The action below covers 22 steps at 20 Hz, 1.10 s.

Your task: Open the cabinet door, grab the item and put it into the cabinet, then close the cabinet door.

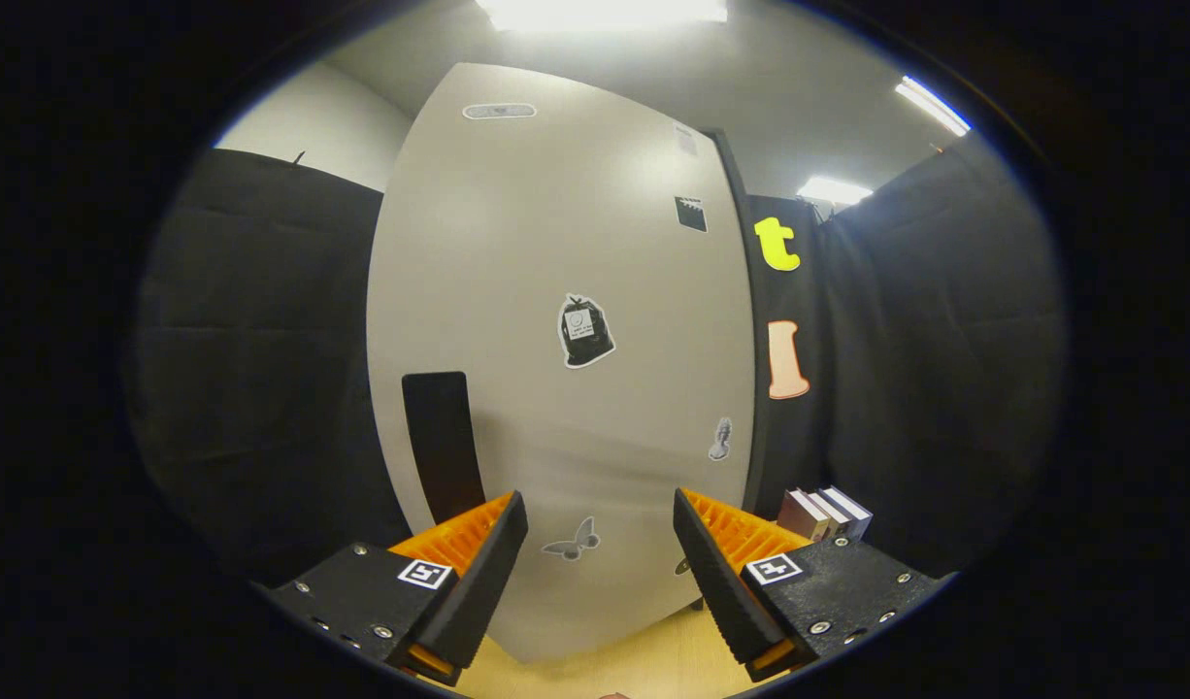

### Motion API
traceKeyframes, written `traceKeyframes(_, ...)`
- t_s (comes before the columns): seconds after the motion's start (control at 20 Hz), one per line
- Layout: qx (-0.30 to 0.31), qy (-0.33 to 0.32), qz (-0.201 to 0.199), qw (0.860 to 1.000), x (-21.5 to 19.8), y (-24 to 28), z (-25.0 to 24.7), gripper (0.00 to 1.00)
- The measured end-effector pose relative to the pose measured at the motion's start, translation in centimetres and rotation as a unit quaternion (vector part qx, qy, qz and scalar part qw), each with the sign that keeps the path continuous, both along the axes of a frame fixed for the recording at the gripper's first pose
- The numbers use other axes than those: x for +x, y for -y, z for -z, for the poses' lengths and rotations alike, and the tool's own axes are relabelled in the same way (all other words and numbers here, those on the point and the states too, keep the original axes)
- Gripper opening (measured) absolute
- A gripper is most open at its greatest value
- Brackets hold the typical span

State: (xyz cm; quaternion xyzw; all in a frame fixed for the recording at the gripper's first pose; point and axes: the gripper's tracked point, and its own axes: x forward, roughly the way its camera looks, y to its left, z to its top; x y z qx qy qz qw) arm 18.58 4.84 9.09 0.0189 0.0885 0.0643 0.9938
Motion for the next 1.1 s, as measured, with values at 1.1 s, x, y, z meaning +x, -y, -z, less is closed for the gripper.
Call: traceKeyframes(1.1, -0.003, 0.0, 0.022, 1.0, -8.3, 6.5, 3.1, 0.94)
